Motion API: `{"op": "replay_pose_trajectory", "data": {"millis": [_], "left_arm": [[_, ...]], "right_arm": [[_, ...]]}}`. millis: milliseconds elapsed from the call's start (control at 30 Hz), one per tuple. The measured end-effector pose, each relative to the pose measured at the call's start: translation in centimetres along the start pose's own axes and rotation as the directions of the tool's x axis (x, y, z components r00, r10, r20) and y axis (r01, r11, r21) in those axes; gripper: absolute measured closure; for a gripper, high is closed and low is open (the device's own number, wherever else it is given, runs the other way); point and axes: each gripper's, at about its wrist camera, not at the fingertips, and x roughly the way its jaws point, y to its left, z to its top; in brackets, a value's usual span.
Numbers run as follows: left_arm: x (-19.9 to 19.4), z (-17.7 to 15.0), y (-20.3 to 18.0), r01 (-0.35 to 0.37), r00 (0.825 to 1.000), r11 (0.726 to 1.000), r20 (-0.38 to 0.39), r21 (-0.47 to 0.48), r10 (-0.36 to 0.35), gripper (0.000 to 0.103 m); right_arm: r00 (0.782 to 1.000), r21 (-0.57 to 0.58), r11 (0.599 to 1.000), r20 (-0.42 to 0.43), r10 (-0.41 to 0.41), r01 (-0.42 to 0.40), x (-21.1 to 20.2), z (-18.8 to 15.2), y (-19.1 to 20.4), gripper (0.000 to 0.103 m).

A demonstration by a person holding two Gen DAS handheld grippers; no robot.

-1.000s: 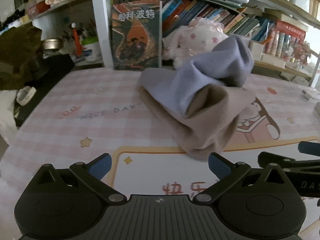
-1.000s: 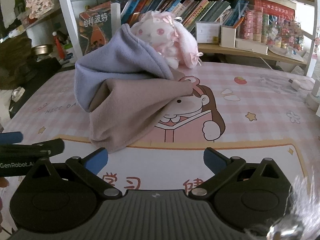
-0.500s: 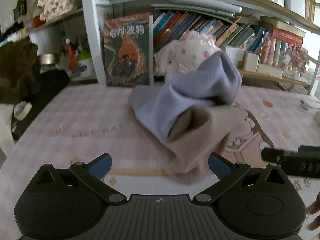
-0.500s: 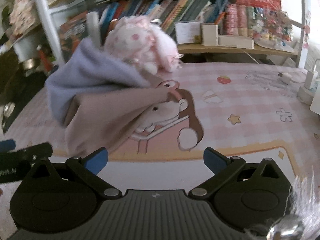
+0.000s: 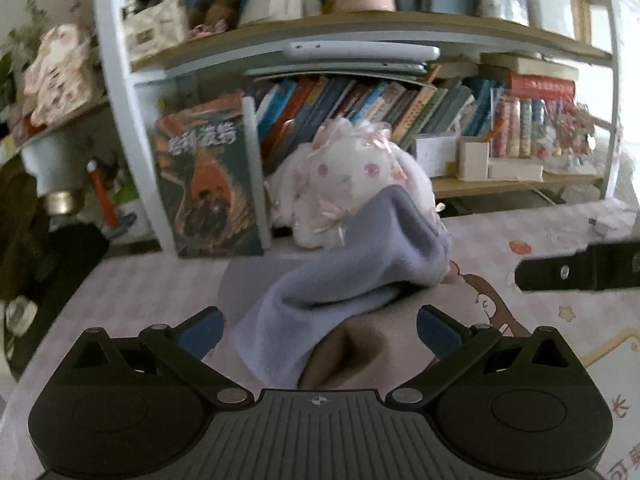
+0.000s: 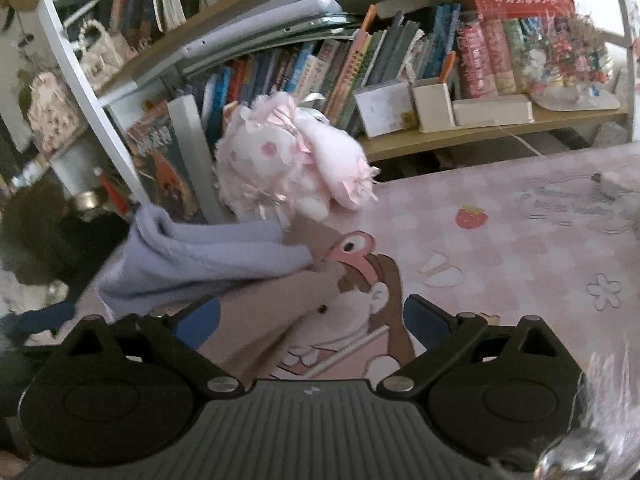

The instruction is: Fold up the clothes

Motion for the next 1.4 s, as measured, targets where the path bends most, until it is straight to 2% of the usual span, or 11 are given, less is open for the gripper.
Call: {"op": "replay_pose_trajectory", "data": {"millis": [200, 267, 333, 433, 633, 800, 967, 1000, 1167, 1300, 1400], "left_arm": [[3.1, 0.7, -1.0, 0.004, 0.999, 0.988, -0.038, 0.154, 0.002, 0.01], [3.7, 1.0, -0.5, 0.024, 0.997, 0.991, -0.073, 0.131, -0.014, 0.055], [2.9, 0.9, -0.1, 0.024, 0.997, 0.994, -0.071, 0.11, -0.016, 0.082], [0.9, -0.1, -0.4, 0.047, 0.998, 0.984, -0.044, 0.169, -0.04, 0.092], [-3.5, -5.1, -3.2, 0.062, 0.997, 0.939, 0.017, 0.34, -0.072, 0.094], [-5.5, -7.4, -4.4, 0.08, 0.994, 0.925, 0.041, 0.372, -0.102, 0.093], [-5.5, -7.8, -3.6, 0.078, 0.996, 0.941, 0.018, 0.328, -0.089, 0.088], [-5.6, -7.7, -3.4, 0.088, 0.995, 0.945, 0.019, 0.314, -0.098, 0.085], [-7.3, -6.4, -2.9, 0.182, 0.971, 0.95, 0.103, 0.253, -0.214, 0.078], [-9.4, -4.9, -1.8, 0.333, 0.902, 0.924, 0.222, 0.191, -0.371, 0.056], [-10.1, -4.1, -0.6, 0.423, 0.856, 0.892, 0.252, 0.16, -0.452, 0.053]], "right_arm": [[0.995, -0.048, 0.994, 0.018, 0.102, -0.101, -0.2, 1.3, 1.2, 0.004], [0.992, -0.077, 0.99, 0.021, 0.124, -0.122, -0.2, 1.8, 1.9, 0.004], [0.989, -0.1, 0.984, 0.022, 0.148, -0.145, -0.3, 2.2, 2.7, 0.004], [0.982, -0.129, 0.975, 0.02, 0.188, -0.184, -0.3, 2.8, 3.7, 0.004], [0.937, -0.034, 0.939, -0.079, 0.34, -0.343, 0.8, 3.6, 5.2, 0.012], [0.87, 0.077, 0.937, -0.354, 0.344, -0.34, 5.3, 2.7, 6.5, 0.031], [0.844, 0.147, 0.946, -0.428, 0.324, -0.289, 8.0, 1.2, 6.7, 0.09], [0.841, 0.163, 0.945, -0.432, 0.326, -0.283, 8.3, 0.9, 6.6, 0.09], [0.871, 0.194, 0.904, -0.251, 0.422, -0.382, 4.0, 2.7, 5.9, 0.092], [0.876, 0.171, 0.867, -0.033, 0.48, -0.468, -2.6, 5.9, 4.4, 0.092], [0.873, 0.08, 0.872, 0.12, 0.473, -0.484, -8.5, 8.5, 3.2, 0.092]]}}
